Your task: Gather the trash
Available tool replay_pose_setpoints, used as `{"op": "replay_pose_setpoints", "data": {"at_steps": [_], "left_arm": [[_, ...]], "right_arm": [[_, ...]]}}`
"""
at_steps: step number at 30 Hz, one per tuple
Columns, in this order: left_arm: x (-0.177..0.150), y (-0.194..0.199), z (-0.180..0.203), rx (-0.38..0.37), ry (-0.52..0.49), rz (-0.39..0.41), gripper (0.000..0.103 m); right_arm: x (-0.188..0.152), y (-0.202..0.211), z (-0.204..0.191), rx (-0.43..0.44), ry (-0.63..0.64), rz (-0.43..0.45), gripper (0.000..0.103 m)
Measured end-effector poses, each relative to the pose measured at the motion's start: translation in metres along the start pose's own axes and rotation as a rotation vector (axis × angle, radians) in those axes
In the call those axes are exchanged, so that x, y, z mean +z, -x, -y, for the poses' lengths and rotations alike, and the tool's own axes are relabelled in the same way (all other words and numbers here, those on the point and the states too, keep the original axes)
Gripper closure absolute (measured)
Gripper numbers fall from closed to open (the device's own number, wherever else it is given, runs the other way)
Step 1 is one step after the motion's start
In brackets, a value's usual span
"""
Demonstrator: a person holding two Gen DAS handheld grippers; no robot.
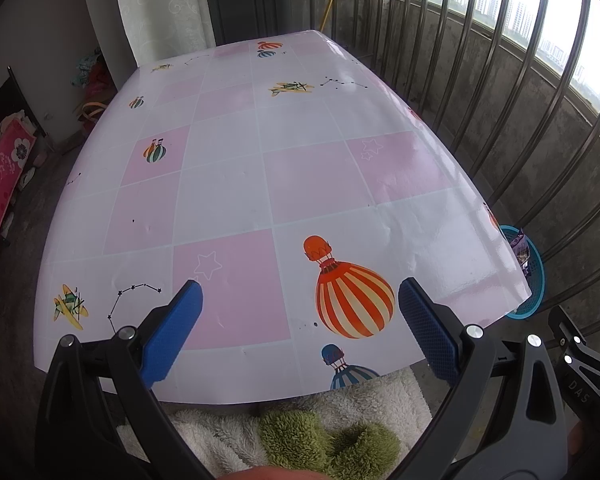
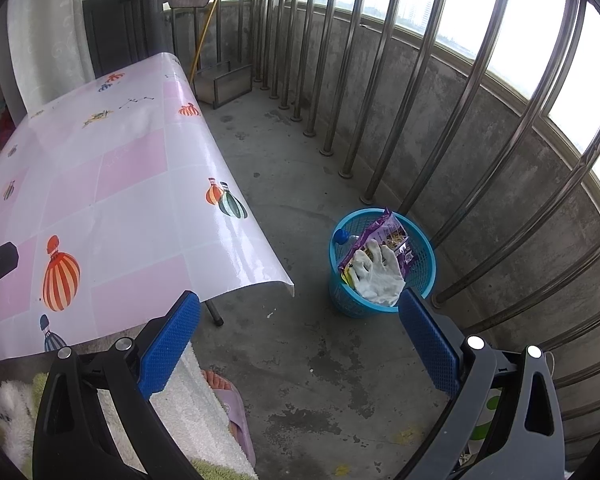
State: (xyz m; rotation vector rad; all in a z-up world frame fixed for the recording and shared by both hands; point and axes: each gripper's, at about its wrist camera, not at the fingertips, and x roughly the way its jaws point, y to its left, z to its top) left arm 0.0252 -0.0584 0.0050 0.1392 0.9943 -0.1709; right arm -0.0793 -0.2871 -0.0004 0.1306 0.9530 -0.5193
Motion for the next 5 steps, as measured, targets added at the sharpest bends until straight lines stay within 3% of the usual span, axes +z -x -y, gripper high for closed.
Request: {"op": "replay_pose_setpoints", "data": {"at_steps": [5], "left_arm": [[0.0005, 0.0004, 0.0011, 0.0, 0.003, -0.004, 0.009]], "right_arm": [[-0.0001, -0.0001, 0.0001, 0.0, 0.0, 0.0, 0.006]]}}
